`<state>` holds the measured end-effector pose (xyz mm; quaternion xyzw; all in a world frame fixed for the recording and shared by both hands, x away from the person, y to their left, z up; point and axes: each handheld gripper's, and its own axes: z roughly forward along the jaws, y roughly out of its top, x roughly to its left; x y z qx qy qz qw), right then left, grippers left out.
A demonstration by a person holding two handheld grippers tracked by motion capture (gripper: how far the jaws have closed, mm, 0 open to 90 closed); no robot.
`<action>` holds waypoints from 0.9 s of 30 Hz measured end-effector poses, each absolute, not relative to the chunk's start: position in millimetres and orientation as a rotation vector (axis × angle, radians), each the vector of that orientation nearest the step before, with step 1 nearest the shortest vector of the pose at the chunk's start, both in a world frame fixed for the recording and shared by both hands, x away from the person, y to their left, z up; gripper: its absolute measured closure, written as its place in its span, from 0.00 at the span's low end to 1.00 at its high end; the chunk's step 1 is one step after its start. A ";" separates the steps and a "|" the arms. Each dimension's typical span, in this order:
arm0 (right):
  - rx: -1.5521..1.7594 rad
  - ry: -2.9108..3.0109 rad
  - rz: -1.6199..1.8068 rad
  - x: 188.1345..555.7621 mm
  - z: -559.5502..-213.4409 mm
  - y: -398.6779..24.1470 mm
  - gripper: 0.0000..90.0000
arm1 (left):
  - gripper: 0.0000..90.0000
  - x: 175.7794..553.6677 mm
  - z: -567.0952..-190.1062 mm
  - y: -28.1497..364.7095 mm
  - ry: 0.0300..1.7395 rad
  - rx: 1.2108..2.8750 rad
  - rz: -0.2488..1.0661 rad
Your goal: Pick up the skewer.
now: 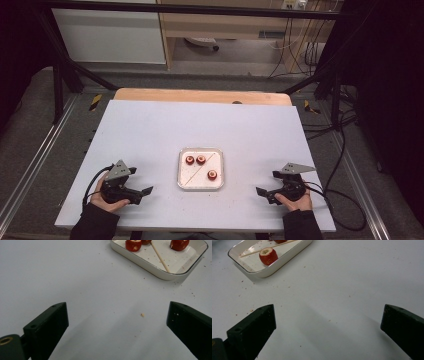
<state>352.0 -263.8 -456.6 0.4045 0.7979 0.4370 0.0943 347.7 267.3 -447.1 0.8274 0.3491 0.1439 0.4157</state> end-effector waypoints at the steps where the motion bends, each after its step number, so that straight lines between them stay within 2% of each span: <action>1: 1.200 2.366 1.296 352.0 -456.6 -263.8 0.00 | 0.04 347.5 -447.1 265.8 0.879 2.080 0.365; 27: 1.201 2.363 1.296 351.5 -455.7 -264.4 0.00 | 0.06 349.0 -432.9 222.1 0.885 2.109 0.382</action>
